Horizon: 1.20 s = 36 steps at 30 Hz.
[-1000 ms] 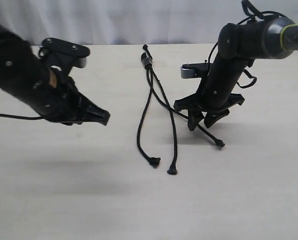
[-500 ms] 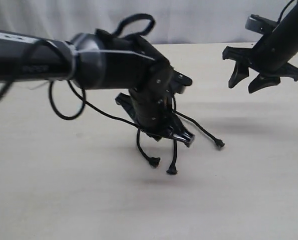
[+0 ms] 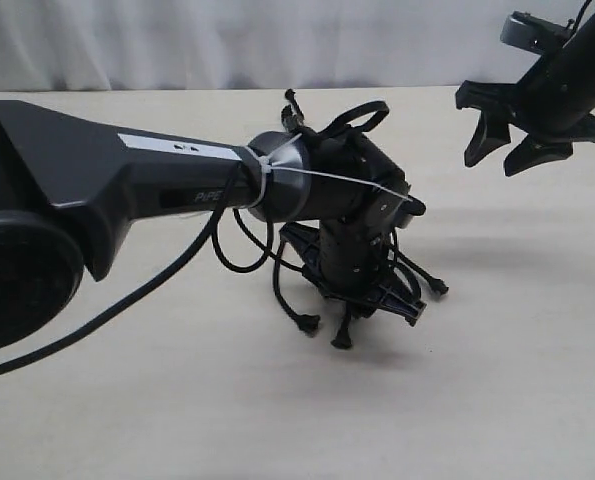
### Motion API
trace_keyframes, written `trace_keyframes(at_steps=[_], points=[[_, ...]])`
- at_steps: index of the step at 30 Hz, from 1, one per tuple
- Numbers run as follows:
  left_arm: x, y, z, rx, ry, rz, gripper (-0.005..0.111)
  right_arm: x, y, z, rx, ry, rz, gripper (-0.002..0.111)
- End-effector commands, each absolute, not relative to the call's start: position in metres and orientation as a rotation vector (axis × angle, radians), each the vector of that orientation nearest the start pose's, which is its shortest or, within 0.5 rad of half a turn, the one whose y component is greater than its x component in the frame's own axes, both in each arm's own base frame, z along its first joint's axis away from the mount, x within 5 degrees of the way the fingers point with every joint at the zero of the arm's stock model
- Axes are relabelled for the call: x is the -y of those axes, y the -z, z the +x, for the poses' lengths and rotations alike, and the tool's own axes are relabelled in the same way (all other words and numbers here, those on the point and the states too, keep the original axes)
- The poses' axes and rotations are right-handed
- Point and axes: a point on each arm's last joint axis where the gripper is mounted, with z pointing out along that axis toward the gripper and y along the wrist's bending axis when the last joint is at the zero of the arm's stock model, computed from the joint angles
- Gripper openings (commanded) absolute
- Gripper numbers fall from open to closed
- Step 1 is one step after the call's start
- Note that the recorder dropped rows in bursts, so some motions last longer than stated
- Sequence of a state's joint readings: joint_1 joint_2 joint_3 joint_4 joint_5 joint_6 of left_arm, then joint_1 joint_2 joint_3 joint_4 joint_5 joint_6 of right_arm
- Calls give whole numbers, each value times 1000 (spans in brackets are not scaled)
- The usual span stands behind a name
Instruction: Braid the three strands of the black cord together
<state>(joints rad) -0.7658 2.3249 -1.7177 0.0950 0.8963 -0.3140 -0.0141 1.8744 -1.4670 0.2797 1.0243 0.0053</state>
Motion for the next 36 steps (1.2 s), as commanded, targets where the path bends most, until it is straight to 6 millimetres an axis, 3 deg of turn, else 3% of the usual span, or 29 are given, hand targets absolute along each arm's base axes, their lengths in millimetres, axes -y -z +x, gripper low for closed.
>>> trace_keyframes(at_steps=[1, 2, 3, 8, 11, 17, 22, 25, 27, 29, 32, 33, 36], points=[[318, -111, 339, -2878, 5, 757, 12, -14, -241, 387, -2873, -370, 178, 49], [318, -118, 340, -2858, 11, 768, 1, -14, -241, 387, -2873, -369, 172, 49], [318, -125, 341, -2838, 18, 780, 0, -14, -241, 387, -2873, -369, 167, 49], [303, -181, 351, -2742, 39, 723, 0, -15, -241, 386, -2882, -381, 171, 46], [281, -195, 362, -2753, -1, 662, 0, -18, -242, 385, -2882, -448, 182, 37], [237, -185, 382, -2852, -78, 535, 0, -52, -242, 382, -2900, -464, 31, 34], [197, -149, 383, -2955, -121, 425, 0, -90, -242, 379, -2879, -476, -91, 34], [177, -125, 379, -3017, 21, 241, 0, -105, -241, 378, -2862, -438, -98, 42], [174, -111, 371, -3052, 191, 211, 0, -108, -241, 378, -2853, -437, -94, 47], [173, -105, 366, -3058, 211, 202, 1, -109, -236, 374, -2875, -444, -89, 48], [173, -107, 367, -3043, 216, 205, 18, -124, -212, 360, -2908, -421, -186, 48], [172, -111, 369, -3018, 225, 198, 29, -135, -196, 349, -2905, -409, -226, 48], [155, -135, 374, -2977, 234, 187, 50, -160, -181, 333, -2881, -403, -353, 48]])
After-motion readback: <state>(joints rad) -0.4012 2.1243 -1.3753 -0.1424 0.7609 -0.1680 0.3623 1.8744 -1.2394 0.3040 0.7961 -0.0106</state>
